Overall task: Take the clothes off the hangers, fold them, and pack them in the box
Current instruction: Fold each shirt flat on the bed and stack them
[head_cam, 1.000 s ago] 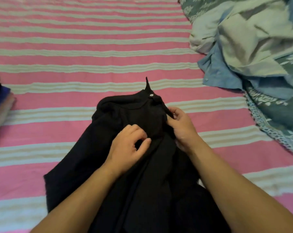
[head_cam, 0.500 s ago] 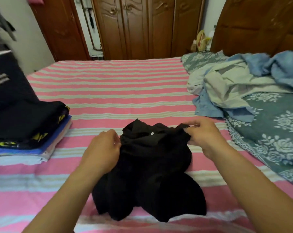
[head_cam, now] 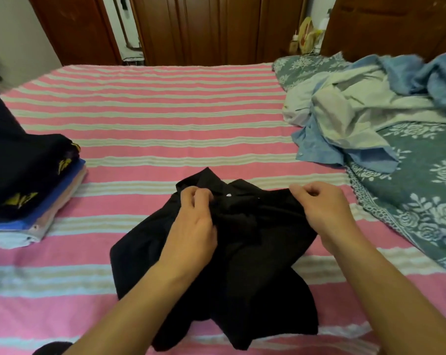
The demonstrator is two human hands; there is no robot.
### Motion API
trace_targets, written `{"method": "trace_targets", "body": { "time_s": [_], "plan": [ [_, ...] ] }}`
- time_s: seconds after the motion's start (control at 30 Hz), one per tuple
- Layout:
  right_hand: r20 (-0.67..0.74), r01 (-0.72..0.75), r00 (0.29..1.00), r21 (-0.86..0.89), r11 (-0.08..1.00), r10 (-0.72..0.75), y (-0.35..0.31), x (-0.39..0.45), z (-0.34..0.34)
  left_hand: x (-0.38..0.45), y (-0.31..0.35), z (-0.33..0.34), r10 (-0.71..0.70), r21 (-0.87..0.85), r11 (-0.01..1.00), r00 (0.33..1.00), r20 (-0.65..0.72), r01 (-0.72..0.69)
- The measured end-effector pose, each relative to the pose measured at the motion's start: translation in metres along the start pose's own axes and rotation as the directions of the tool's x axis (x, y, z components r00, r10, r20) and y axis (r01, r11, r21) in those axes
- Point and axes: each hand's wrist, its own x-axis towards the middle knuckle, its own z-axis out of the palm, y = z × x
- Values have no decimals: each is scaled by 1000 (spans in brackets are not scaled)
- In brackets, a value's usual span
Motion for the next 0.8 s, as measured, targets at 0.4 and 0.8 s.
{"method": "trace_targets", "body": {
  "time_s": [0.4,0.8],
  "plan": [
    [486,-500,843,553,666,229,2,0,-3,-25,-28,-91,116,172,974,980,163,-145],
    [399,-345,906,504,791,141,-2,-17,2,-43,29,-24,-255,144,960,961,111,238]
  ]
}}
